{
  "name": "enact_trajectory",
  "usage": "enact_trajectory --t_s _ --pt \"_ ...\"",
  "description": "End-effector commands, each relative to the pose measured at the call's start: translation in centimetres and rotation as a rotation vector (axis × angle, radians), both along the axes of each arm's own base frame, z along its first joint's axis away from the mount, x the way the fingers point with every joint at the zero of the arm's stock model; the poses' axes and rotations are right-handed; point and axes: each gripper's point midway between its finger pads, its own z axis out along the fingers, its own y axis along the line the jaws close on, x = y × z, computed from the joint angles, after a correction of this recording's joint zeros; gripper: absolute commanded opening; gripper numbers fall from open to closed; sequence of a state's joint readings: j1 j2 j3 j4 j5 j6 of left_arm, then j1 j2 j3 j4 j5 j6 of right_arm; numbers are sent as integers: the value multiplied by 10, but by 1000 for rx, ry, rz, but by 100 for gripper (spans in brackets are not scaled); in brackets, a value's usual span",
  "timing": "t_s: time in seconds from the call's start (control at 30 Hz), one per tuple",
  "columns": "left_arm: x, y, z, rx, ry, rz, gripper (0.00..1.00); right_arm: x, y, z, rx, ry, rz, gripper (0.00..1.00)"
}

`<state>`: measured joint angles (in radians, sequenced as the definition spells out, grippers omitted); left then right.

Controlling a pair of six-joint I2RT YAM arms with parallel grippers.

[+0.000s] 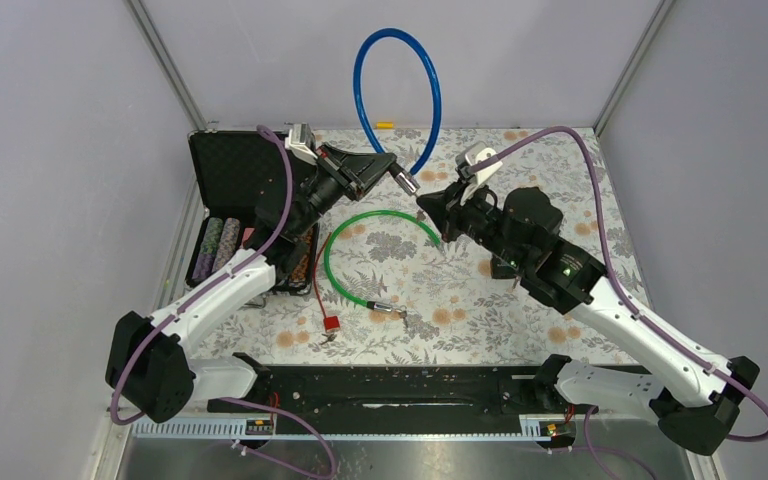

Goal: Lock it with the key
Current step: Lock the lock, then place the lock at the center of the board, then place the key at the center of the board.

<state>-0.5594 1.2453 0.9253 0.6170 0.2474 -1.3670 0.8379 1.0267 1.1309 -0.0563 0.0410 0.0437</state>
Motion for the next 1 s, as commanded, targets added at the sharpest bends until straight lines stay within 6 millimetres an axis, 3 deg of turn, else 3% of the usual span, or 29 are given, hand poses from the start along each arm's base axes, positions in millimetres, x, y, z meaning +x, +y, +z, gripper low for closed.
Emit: enact_trajectory --t_s 0.0,0.23,0.4,0.6,0.73,0.9,0.97 --pt "-12 30 69 -87 -184 67 0 -8 -16 8 -54 -46 -11 0" --pt "-1 44 67 -78 -184 118 0 -22 -18 6 -43 -26 34 0" --pt "16 44 43 11 -146 170 0 -18 -24 11 -2 -7 -13 0" --pt "62 35 -29 257 -42 253 0 1 -27 11 45 12 -121 0" --pt "95 28 -82 439 -12 279 0 20 -13 4 74 75 -130 0" --pt "137 28 -140 626 19 299 0 69 -1 -5 178 176 -145 0" --pt "155 29 -167 672 50 297 0 95 5 -21 205 234 -167 0"
